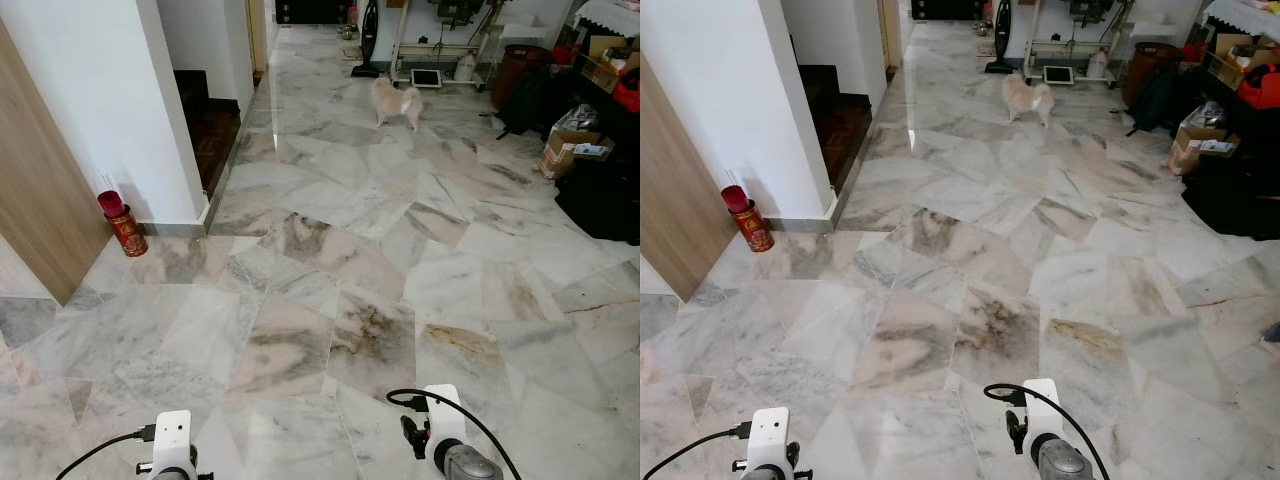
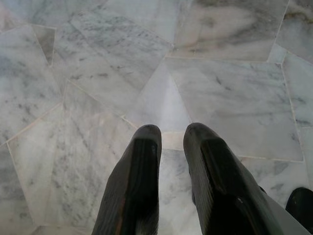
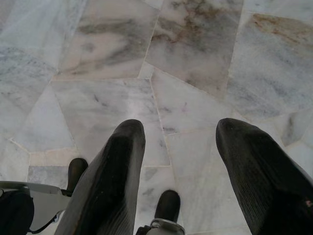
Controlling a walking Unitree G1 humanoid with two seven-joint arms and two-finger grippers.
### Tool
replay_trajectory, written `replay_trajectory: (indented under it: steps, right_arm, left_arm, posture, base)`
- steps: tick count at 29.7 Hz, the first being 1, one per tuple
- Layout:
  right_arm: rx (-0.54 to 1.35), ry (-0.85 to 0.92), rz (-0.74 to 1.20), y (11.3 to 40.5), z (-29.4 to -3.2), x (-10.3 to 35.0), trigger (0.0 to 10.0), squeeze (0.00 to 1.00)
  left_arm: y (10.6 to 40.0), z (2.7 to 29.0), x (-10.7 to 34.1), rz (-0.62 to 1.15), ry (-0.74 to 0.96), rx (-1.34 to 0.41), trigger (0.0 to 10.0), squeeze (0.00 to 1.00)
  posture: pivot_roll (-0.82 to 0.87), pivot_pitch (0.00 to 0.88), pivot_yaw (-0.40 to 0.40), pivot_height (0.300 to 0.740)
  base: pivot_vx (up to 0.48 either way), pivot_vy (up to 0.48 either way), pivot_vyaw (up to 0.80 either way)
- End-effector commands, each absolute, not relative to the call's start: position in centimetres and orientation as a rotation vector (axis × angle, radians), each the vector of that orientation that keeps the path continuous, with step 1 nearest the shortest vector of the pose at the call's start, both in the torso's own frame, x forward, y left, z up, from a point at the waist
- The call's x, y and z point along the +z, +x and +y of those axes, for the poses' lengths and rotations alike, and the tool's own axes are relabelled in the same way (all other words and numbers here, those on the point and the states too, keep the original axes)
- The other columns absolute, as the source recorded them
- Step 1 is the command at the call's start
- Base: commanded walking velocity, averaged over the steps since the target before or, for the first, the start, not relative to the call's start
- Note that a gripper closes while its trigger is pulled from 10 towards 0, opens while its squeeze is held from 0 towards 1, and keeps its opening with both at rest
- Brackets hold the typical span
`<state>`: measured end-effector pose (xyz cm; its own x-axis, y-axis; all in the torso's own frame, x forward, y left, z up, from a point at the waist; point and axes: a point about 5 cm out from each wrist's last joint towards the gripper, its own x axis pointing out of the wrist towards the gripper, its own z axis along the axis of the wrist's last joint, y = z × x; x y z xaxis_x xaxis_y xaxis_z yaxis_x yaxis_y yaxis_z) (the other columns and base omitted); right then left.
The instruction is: Setting the table
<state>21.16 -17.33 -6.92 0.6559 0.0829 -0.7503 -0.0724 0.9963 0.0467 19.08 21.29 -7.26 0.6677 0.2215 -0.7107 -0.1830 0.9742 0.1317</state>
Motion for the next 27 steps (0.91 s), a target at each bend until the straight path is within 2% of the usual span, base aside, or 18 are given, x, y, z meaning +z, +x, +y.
replay_trajectory:
  steps: [1,8,18,27]
  right_arm:
    - [0.081,0.022,0.84,21.5,-17.4,-6.7,10.0,0.0]
    - [0.083,0.017,0.836,21.8,-17.3,-6.6,10.0,0.0]
    - [0.03,0.048,0.816,22.1,-17.4,-6.4,10.0,0.0]
    - [0.009,0.042,0.843,21.1,-18.0,-6.9,10.0,0.0]
  left_arm:
    - [18.9,21.5,-7.4,0.821,0.075,0.23,10.0,0.0]
    - [19.1,21.6,-7.2,0.818,0.072,0.235,10.0,0.0]
    - [19.9,21.1,-6.9,0.807,0.078,0.159,10.0,0.0]
    - [20.5,21.0,-6.6,0.79,0.081,0.16,10.0,0.0]
  posture:
    - [0.03,0.0,-0.03,0.732]
    - [0.04,0.0,-0.026,0.732]
    - [-0.01,0.0,0.027,0.732]
    - [-0.02,0.0,0.013,0.732]
  base:
    - [0.0,0.0,0.0]
    - [0.0,0.0,0.0]
    - [0.0,0.0,0.0]
    - [0.0,0.0,0.0]
